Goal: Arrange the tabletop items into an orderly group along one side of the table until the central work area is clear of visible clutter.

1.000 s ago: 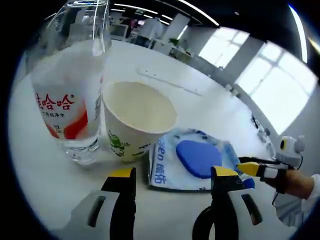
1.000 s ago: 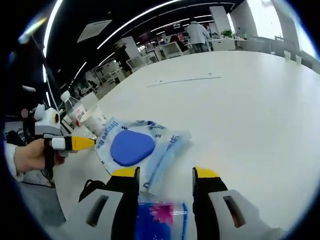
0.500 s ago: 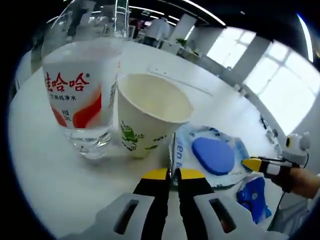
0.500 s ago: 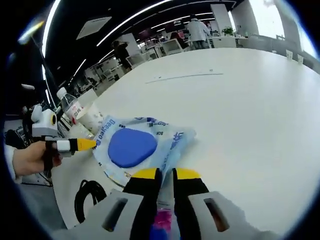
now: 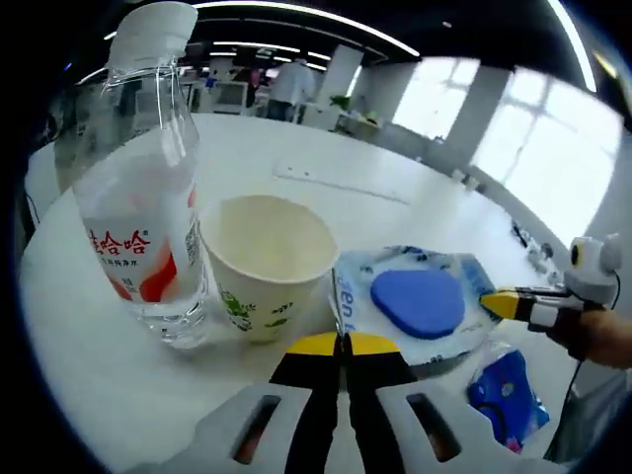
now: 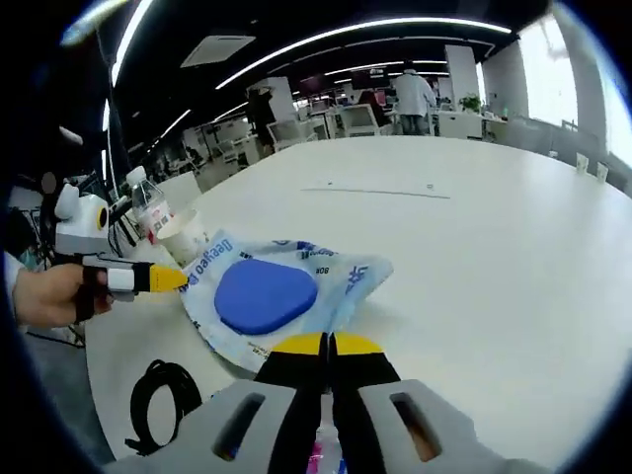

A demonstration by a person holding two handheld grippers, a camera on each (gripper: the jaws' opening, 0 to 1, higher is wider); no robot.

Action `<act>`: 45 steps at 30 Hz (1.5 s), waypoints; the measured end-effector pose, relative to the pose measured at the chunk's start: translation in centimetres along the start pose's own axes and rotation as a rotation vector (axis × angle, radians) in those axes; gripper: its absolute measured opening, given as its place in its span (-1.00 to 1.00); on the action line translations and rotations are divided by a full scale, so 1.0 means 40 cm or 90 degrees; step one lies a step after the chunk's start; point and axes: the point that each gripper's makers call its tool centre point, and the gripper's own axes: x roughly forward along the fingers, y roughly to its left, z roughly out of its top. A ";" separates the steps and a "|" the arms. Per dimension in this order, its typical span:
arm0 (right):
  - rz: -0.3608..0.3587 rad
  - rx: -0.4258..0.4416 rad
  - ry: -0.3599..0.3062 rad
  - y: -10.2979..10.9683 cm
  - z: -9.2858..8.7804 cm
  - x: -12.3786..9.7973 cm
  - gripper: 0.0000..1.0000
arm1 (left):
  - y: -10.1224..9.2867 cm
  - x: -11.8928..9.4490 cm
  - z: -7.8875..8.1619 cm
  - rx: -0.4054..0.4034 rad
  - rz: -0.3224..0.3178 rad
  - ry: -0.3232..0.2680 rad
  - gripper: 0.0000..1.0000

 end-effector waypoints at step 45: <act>0.007 -0.015 0.106 0.014 -0.084 0.033 -0.99 | 0.052 0.023 -0.068 -0.035 0.056 0.045 -1.00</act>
